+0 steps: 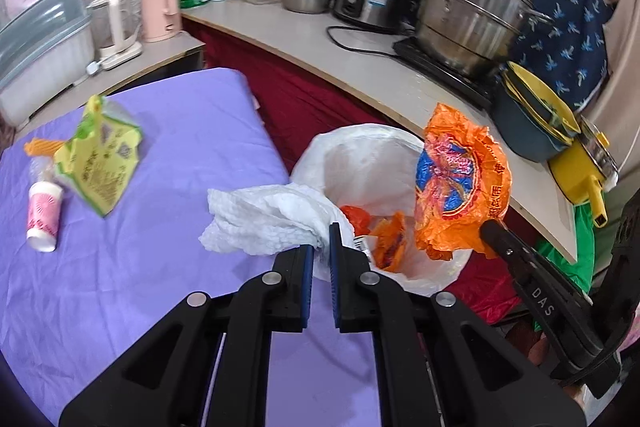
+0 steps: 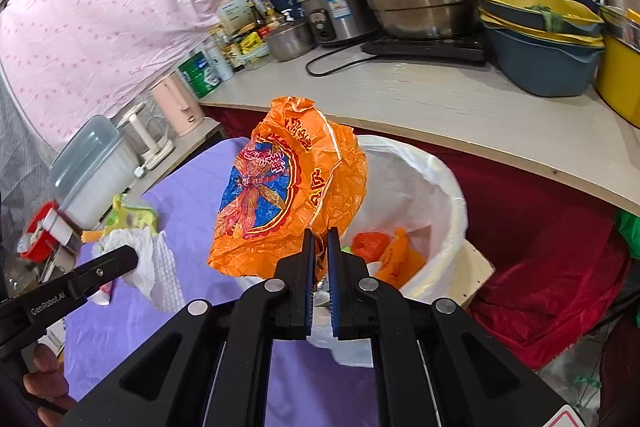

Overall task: Collect trash
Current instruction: 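Carry the tissue and orange bag over the white trash bag and open both tools, then move both open tools back over the pink cup and yellow-green bag, then grasp the pink paper cup with the left tool while the right tool grasps the yellow-green snack bag, then carry the pink cup and yellow-green bag over the white trash bag and open both tools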

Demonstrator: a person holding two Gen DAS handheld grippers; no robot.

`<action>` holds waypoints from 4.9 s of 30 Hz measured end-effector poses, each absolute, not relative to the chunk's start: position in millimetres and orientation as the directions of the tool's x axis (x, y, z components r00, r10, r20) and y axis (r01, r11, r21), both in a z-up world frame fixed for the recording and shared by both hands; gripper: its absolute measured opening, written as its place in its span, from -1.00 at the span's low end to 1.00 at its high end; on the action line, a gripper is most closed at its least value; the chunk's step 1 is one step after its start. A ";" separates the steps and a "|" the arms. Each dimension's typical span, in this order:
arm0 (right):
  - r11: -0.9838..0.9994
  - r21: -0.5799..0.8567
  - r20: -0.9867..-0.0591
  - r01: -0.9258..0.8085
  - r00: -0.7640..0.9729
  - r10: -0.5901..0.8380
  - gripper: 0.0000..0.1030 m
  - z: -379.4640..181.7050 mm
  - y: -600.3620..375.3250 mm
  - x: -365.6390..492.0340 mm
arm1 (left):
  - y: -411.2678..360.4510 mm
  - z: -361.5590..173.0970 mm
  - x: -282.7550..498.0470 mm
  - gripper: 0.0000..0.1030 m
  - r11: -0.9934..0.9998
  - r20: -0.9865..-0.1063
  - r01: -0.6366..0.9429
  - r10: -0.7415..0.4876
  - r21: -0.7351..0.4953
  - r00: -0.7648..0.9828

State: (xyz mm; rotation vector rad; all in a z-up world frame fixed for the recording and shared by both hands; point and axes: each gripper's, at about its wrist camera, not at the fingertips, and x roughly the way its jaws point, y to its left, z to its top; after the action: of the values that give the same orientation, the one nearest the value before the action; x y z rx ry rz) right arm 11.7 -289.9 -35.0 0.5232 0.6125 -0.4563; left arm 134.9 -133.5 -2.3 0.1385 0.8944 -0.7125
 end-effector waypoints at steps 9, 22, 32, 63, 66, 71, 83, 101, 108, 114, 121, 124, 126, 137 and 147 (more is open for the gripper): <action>0.743 0.316 -0.662 0.590 0.698 -0.273 -0.88 -50.4 -316.8 5.4 | -191.2 -15.8 126.9 -0.84 0.689 -0.770 0.705 -0.539 -0.171 0.340; 0.712 0.308 -0.692 0.631 0.662 -0.287 -0.86 -68.5 -332.7 7.4 | -221.4 -34.6 133.0 -0.45 0.642 -0.788 0.746 -0.547 -0.178 0.282; 0.708 0.311 -0.681 0.634 0.668 -0.299 -0.49 -63.5 -328.6 10.7 | -206.5 -24.3 146.5 0.26 0.693 -0.761 0.697 -0.550 -0.184 0.345; 0.791 0.278 -0.646 0.546 0.715 -0.267 -0.28 -31.5 -269.5 45.9 | -96.6 -13.1 184.3 0.53 0.829 -0.736 0.509 -0.492 -0.233 0.464; 0.809 0.271 -0.644 0.521 0.723 -0.250 -0.28 -28.6 -254.8 56.5 | -79.1 -12.7 190.3 0.53 0.843 -0.734 0.485 -0.480 -0.234 0.481; 0.842 0.264 -0.645 0.470 0.736 -0.209 -0.28 -24.8 -225.1 78.4 | -44.2 -13.4 202.9 0.54 0.875 -0.734 0.424 -0.445 -0.234 0.513; 0.919 0.235 -0.659 0.315 0.747 -0.087 -0.28 -24.8 -137.9 140.6 | 69.6 -23.9 239.9 0.54 0.956 -0.752 0.210 -0.292 -0.206 0.591; 0.971 0.211 -0.713 0.114 0.697 0.073 -0.28 -55.7 -21.8 247.5 | 169.7 -62.6 291.7 0.58 0.977 -0.800 0.050 -0.198 -0.207 0.567; 0.974 0.212 -0.727 0.083 0.679 0.100 -0.28 -69.0 -3.5 278.3 | 176.0 -79.2 312.2 0.58 0.974 -0.815 0.048 -0.211 -0.220 0.540; 0.975 0.211 -0.738 0.068 0.665 0.113 -0.28 -81.1 6.1 298.8 | 177.6 -96.2 330.4 0.58 0.967 -0.827 0.046 -0.237 -0.249 0.509; 0.972 0.222 -0.753 0.079 0.647 0.119 -0.63 -96.8 4.6 311.8 | 171.5 -112.7 345.9 0.58 0.964 -0.840 0.052 -0.251 -0.259 0.482; 0.973 0.218 -0.752 0.081 0.650 0.114 -0.74 -99.9 3.2 312.0 | 167.8 -117.8 350.2 0.55 0.963 -0.843 0.054 -0.258 -0.265 0.472; 0.974 0.213 -0.752 0.082 0.650 0.109 -0.79 -100.4 3.1 311.9 | 165.2 -120.3 352.9 0.49 0.961 -0.844 0.058 -0.264 -0.269 0.467; 0.966 0.237 -0.742 0.105 0.662 0.110 -0.90 -94.2 -8.0 298.7 | 149.3 -116.8 343.1 0.12 0.960 -0.839 0.103 -0.277 -0.259 0.468; 0.960 0.249 -0.708 0.129 0.700 0.090 -0.91 -67.1 -23.1 265.4 | 134.9 -86.0 310.9 0.12 0.956 -0.814 0.140 -0.294 -0.259 0.501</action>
State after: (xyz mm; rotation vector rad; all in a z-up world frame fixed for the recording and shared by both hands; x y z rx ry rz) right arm 265.4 -23.1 -67.1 0.2907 0.7977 -0.0221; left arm 310.9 134.8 -86.0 -0.1674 1.0131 -0.2636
